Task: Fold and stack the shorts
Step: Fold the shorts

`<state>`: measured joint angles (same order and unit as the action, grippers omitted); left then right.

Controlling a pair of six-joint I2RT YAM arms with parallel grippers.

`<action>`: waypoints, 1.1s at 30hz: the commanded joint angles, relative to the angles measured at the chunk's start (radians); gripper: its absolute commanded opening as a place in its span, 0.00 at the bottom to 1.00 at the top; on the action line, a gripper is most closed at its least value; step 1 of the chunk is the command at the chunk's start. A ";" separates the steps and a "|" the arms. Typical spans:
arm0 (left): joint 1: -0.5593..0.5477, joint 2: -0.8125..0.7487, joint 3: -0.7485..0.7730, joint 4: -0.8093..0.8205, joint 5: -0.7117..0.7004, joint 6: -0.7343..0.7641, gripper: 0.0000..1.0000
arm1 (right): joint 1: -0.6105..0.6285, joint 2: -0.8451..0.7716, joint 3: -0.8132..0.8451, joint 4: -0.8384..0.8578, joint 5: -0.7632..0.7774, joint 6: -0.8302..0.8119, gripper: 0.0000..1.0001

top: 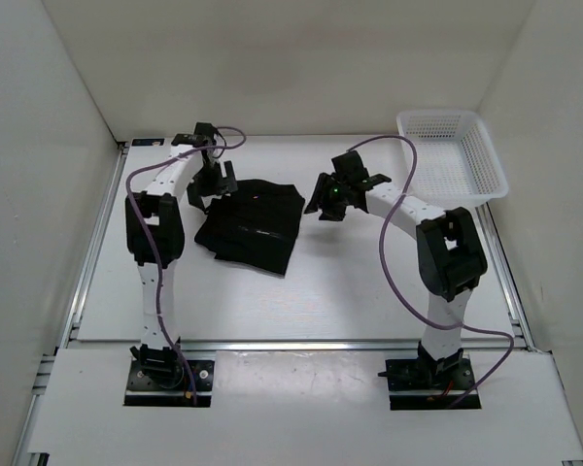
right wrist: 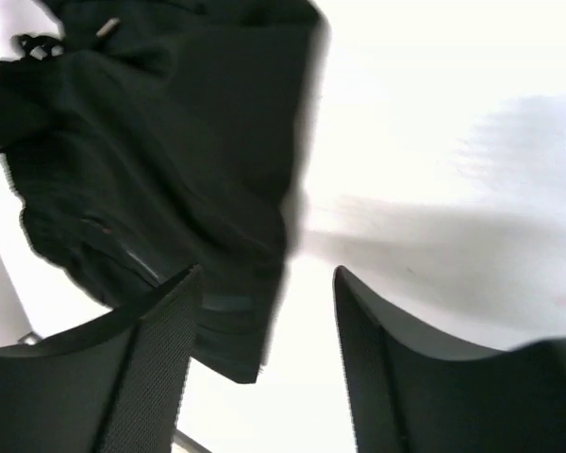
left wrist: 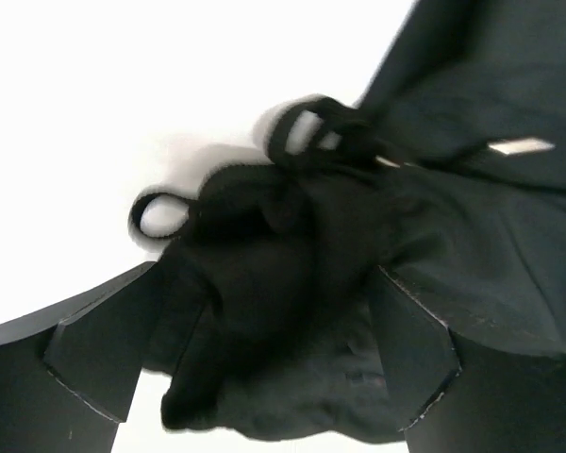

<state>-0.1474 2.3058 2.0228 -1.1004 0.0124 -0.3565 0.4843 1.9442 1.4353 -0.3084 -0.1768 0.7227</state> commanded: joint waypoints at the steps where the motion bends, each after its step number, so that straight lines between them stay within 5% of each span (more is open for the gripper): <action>1: -0.006 -0.229 0.047 -0.016 -0.077 0.010 1.00 | 0.034 -0.097 -0.013 -0.046 0.083 -0.051 0.57; 6: -0.006 -0.335 -0.085 -0.006 -0.097 -0.022 0.94 | 0.128 -0.058 0.074 -0.113 0.126 -0.060 0.20; 11: -0.006 -0.399 -0.257 0.082 -0.108 -0.047 0.68 | 0.200 0.031 0.167 -0.136 0.105 -0.060 0.16; 12: -0.015 -0.399 -0.289 0.091 -0.108 -0.047 0.53 | 0.200 0.047 0.178 -0.136 0.094 -0.060 0.16; 17: -0.015 -0.280 -0.321 0.129 -0.097 -0.056 0.10 | 0.200 0.192 0.273 -0.162 0.106 -0.049 0.15; 26: -0.046 -0.233 -0.418 0.149 -0.069 -0.099 0.10 | 0.139 0.355 0.395 -0.297 0.210 -0.039 0.11; 30: -0.066 -0.311 -0.536 0.174 -0.026 -0.128 0.10 | 0.139 0.296 0.335 -0.297 0.237 -0.049 0.11; 33: -0.089 -0.379 -0.613 0.174 -0.026 -0.154 0.10 | 0.139 0.193 0.288 -0.256 0.249 -0.091 0.22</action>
<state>-0.2161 2.0182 1.4693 -0.9207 -0.0387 -0.4740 0.6239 2.2467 1.7687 -0.5289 0.0051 0.6834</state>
